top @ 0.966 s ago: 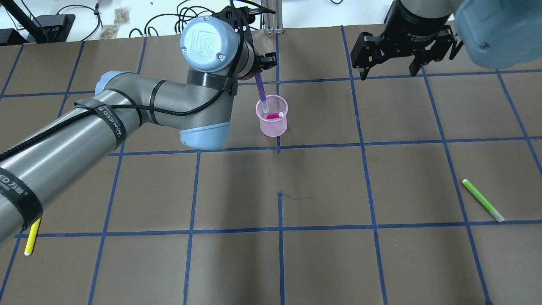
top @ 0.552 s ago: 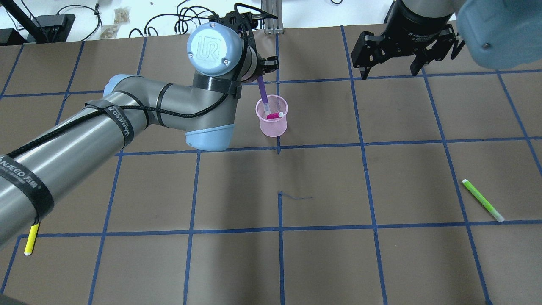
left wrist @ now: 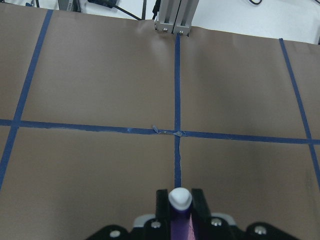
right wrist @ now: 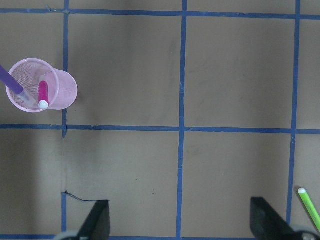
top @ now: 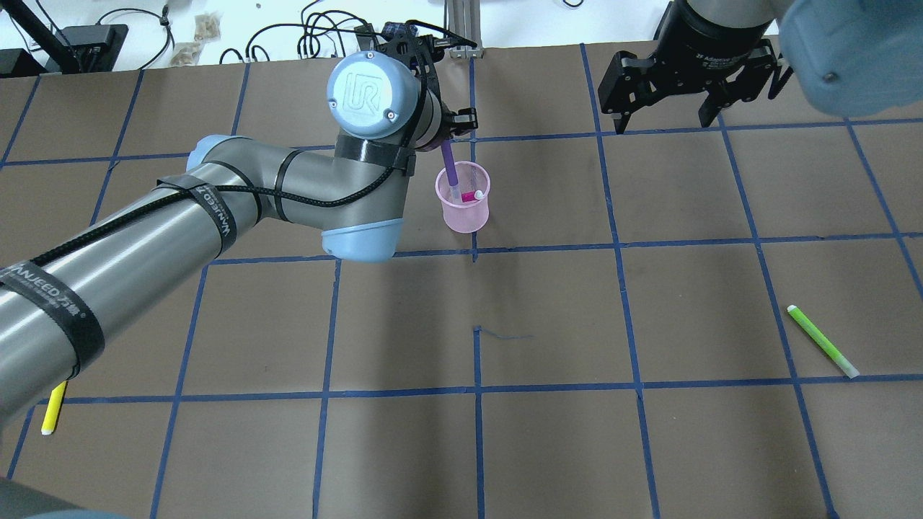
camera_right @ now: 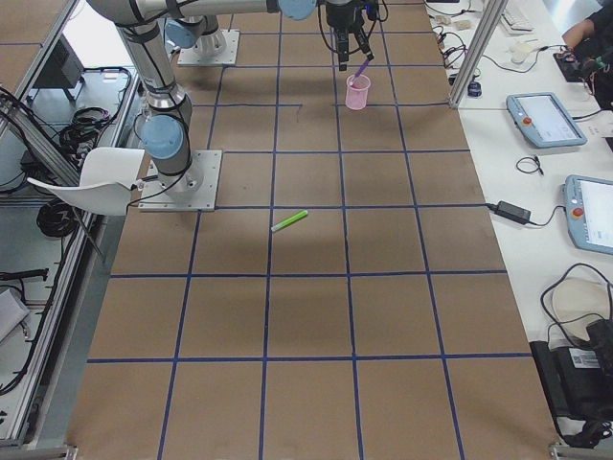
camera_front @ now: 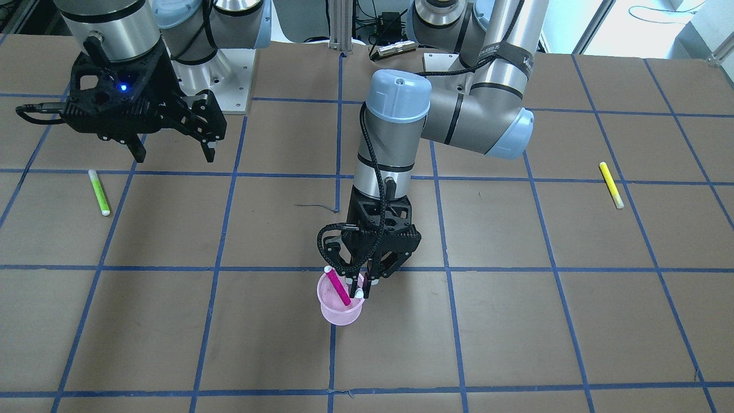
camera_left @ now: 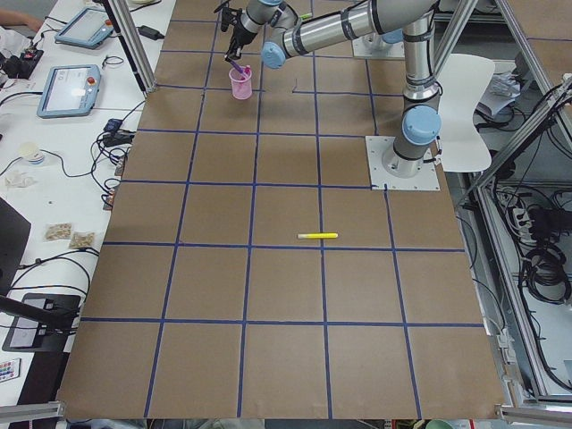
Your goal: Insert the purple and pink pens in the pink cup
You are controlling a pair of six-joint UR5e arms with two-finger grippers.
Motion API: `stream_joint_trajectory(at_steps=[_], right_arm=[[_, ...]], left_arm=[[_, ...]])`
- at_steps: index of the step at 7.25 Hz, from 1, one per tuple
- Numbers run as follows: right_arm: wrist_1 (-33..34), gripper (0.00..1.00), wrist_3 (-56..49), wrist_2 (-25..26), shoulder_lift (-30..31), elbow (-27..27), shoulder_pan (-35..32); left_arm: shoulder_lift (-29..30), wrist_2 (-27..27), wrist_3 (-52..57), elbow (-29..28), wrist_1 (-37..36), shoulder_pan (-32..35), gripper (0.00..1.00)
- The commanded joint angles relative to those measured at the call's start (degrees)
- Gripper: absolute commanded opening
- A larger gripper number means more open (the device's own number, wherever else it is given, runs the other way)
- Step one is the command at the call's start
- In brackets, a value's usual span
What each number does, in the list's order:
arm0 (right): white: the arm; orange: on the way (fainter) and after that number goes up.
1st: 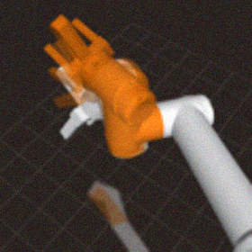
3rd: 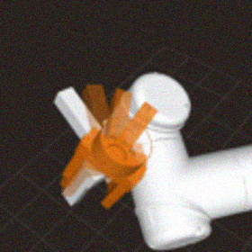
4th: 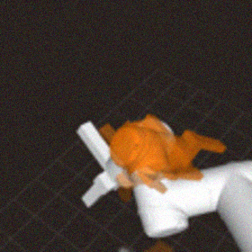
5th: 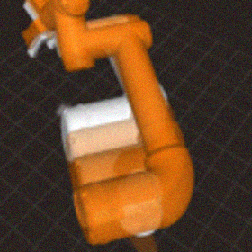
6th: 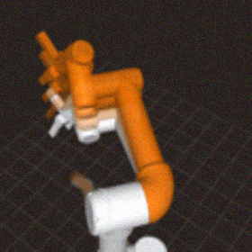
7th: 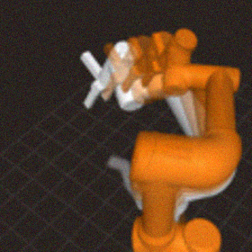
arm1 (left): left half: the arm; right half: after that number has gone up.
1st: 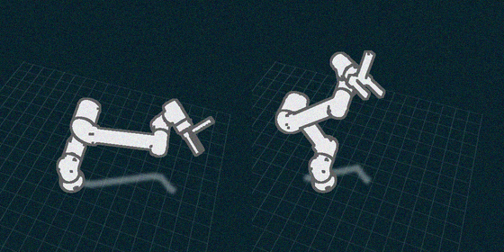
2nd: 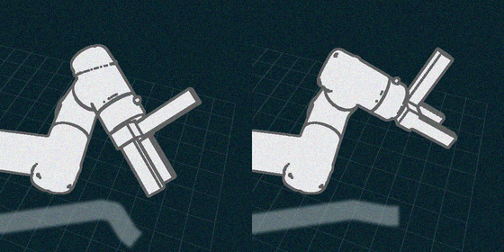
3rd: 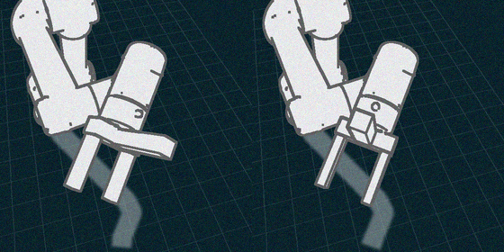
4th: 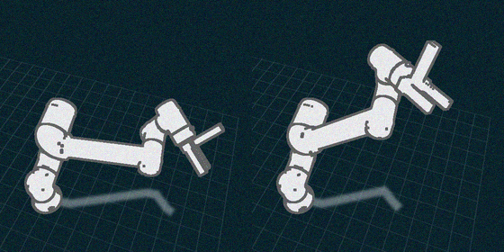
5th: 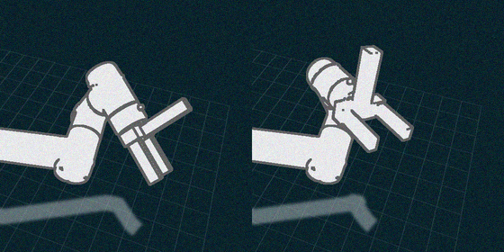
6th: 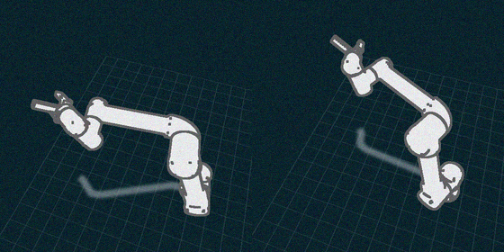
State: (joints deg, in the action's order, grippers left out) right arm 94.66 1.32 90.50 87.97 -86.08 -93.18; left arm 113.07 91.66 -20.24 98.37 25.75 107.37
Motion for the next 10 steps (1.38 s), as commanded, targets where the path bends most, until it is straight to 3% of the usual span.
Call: stream_joint_trajectory(at_steps=[1, 2, 3, 4, 6, 9, 10], right_arm=[[0.00, 1.00, 0.00, -0.06, 0.01, 0.04, -0.07], [0.00, 1.00, 0.00, 0.02, 0.01, 0.04, 0.02], [0.00, 1.00, 0.00, -0.06, 0.01, -0.05, -0.07], [0.00, 1.00, 0.00, -0.06, 0.01, -0.05, -0.07], [0.00, 1.00, -0.09, -0.06, 0.01, 0.13, 0.02], [0.00, 1.00, -0.09, -0.15, 0.01, 0.04, -0.07], [0.00, 1.00, 0.00, -0.06, 0.01, 0.04, -0.07]], left_arm=[[0.39, -0.08, -0.41, 0.06, 0.00, 0.12, 0.00], [1.09, -0.08, -0.32, 0.06, 0.00, 0.12, 0.00], [1.62, 0.01, -0.32, 0.06, 0.00, 0.29, 0.06], [1.88, 0.01, -0.15, 0.06, 0.00, 0.47, 0.20], [1.97, 0.10, -0.06, -0.02, 0.00, 0.47, 0.58], [1.54, 0.19, 0.12, -0.81, 0.27, 0.47, 0.72], [0.40, 0.19, 0.20, -1.25, 0.96, -0.31, 0.83]])
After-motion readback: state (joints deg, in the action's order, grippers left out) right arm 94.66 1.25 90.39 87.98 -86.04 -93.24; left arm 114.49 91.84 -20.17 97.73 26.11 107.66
